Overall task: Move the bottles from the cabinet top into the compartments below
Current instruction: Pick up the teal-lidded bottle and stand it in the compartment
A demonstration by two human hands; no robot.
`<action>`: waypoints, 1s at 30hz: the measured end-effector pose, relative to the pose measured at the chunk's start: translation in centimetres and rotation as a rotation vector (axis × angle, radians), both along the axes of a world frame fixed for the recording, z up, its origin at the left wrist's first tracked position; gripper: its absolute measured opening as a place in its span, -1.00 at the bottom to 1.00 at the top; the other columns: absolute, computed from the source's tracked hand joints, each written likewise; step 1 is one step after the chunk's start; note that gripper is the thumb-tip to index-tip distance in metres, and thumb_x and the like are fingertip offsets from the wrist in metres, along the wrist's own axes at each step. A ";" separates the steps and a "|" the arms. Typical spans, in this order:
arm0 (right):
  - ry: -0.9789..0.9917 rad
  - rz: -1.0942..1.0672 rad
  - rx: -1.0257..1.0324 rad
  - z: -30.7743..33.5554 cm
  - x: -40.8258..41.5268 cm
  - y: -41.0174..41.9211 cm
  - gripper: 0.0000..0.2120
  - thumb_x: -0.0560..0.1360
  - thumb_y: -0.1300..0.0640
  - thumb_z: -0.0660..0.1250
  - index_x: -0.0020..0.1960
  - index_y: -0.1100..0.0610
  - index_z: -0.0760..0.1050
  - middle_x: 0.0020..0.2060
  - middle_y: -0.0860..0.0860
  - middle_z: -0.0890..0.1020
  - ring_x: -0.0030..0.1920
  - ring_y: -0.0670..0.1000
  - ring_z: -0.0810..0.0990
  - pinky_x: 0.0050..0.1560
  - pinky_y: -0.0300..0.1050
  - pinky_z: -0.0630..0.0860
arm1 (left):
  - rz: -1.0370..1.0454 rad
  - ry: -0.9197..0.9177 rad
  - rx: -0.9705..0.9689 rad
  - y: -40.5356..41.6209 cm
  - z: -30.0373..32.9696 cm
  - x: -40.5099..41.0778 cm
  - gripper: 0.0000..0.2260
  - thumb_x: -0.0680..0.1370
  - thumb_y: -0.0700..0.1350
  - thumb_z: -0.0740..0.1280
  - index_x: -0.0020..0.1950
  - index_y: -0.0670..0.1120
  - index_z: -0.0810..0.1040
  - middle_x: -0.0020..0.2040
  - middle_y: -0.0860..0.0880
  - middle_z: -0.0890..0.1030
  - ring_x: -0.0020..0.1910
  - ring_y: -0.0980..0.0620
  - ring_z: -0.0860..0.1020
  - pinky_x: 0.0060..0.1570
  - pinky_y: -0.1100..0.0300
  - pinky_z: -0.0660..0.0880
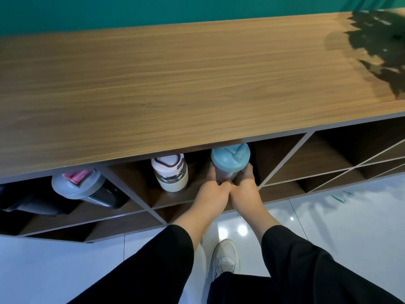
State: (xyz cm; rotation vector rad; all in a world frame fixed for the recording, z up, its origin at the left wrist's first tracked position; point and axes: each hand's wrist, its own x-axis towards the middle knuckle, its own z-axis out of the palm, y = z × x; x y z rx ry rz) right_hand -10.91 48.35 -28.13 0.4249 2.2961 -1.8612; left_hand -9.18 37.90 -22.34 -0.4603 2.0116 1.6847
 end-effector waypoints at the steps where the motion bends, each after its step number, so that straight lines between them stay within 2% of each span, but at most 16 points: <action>1: 0.004 -0.013 0.043 -0.2 -0.1 0.0 -0.23 0.40 0.32 0.39 0.51 -0.07 0.22 0.37 0.04 0.42 0.33 0.08 0.49 0.36 0.15 0.46 | -0.007 0.001 -0.007 -0.1 0.0 -0.3 -0.30 0.59 -0.17 0.23 0.65 0.18 0.01 0.47 0.06 0.41 0.35 0.06 0.42 0.21 0.19 0.33; 4: 0.024 -0.064 0.183 -0.2 -0.2 0.2 -0.33 0.43 0.25 0.46 0.47 0.08 0.28 0.32 0.07 0.38 0.28 0.14 0.51 0.30 0.09 0.48 | 0.007 0.009 -0.003 -0.5 -0.9 -1.4 -0.28 0.45 -0.02 0.26 0.60 0.25 0.14 0.52 0.11 0.41 0.47 0.02 0.39 0.45 0.00 0.33; 6: 0.045 -0.082 0.157 -0.2 -0.3 0.3 -0.26 0.37 0.13 0.52 0.46 0.04 0.28 0.31 0.04 0.43 0.28 0.10 0.53 0.29 0.10 0.50 | 0.043 -0.009 0.021 -0.7 -1.9 -1.8 -0.25 0.42 -0.01 0.25 0.60 0.24 0.12 0.54 0.10 0.41 0.49 0.01 0.39 0.46 -0.10 0.33; 8: 0.024 -0.068 0.088 -0.3 -0.4 0.4 -0.23 0.37 0.11 0.51 0.49 -0.03 0.23 0.30 0.02 0.52 0.29 0.03 0.54 0.30 0.06 0.51 | 0.037 -0.010 0.018 -0.4 -1.8 -1.4 -0.27 0.46 -0.03 0.25 0.61 0.24 0.10 0.56 0.10 0.37 0.51 0.02 0.36 0.48 -0.10 0.32; 10: 0.012 -0.037 0.042 -0.3 -0.4 0.5 -0.30 0.46 0.21 0.46 0.50 -0.04 0.23 0.19 -0.08 0.58 0.23 -0.05 0.56 0.26 -0.04 0.51 | 0.013 -0.011 0.011 -0.1 -1.5 -1.1 -0.31 0.51 -0.04 0.25 0.61 0.24 0.09 0.56 0.11 0.35 0.52 0.02 0.33 0.50 -0.09 0.29; 13: 0.026 -0.058 0.043 -0.3 -0.4 0.7 -0.37 0.50 0.27 0.43 0.47 0.01 0.26 0.04 -0.20 0.56 0.06 -0.17 0.57 0.08 -0.23 0.46 | -0.013 -0.006 -0.001 0.0 -1.6 -1.7 -0.34 0.53 -0.07 0.25 0.60 0.22 0.15 0.52 0.11 0.41 0.48 0.03 0.38 0.48 -0.07 0.31; 15: 0.027 -0.086 0.047 -0.3 -0.3 0.7 -0.37 0.48 0.30 0.43 0.46 0.04 0.27 0.08 -0.15 0.54 0.00 -0.27 0.53 0.02 -0.32 0.41 | -0.030 -0.014 -0.017 0.0 -1.4 -2.2 -0.34 0.50 -0.12 0.26 0.58 0.20 0.20 0.48 0.09 0.46 0.42 0.01 0.43 0.45 -0.09 0.35; 20: 0.050 -0.132 0.044 -0.3 -0.5 0.8 -0.37 0.45 0.27 0.48 0.43 0.10 0.29 0.18 -0.02 0.54 0.08 -0.11 0.53 -0.02 -0.39 0.41 | -0.074 -0.028 -0.043 -0.1 -1.3 -2.8 -0.34 0.42 -0.10 0.27 0.53 0.22 0.27 0.40 0.11 0.53 0.33 0.01 0.48 0.39 -0.10 0.41; 23: 0.057 -0.137 0.048 -0.3 -0.5 0.7 -0.36 0.45 0.24 0.50 0.43 0.11 0.28 0.20 -0.01 0.53 0.13 -0.08 0.52 0.04 -0.30 0.42 | -0.081 -0.024 -0.052 -0.3 -1.6 -3.1 -0.35 0.43 -0.08 0.27 0.52 0.20 0.28 0.39 0.10 0.53 0.33 0.00 0.48 0.39 -0.11 0.41; 27: 0.057 -0.135 0.056 -0.2 -0.6 0.8 -0.35 0.45 0.25 0.49 0.44 0.13 0.27 0.16 -0.03 0.52 0.13 -0.07 0.53 -0.03 -0.41 0.42 | -0.096 -0.012 -0.053 -0.3 -1.8 -3.2 -0.33 0.44 -0.10 0.26 0.55 0.18 0.24 0.44 0.09 0.50 0.36 0.00 0.46 0.40 -0.09 0.40; 30: 0.025 -0.138 0.062 -0.3 -0.2 0.6 -0.24 0.43 0.21 0.52 0.51 0.13 0.20 0.20 0.00 0.54 0.21 0.01 0.54 0.13 -0.17 0.48 | -0.044 -0.001 -0.040 -0.3 -2.3 -2.9 -0.26 0.44 -0.10 0.27 0.61 0.19 0.15 0.54 0.06 0.41 0.45 -0.02 0.41 0.45 -0.05 0.35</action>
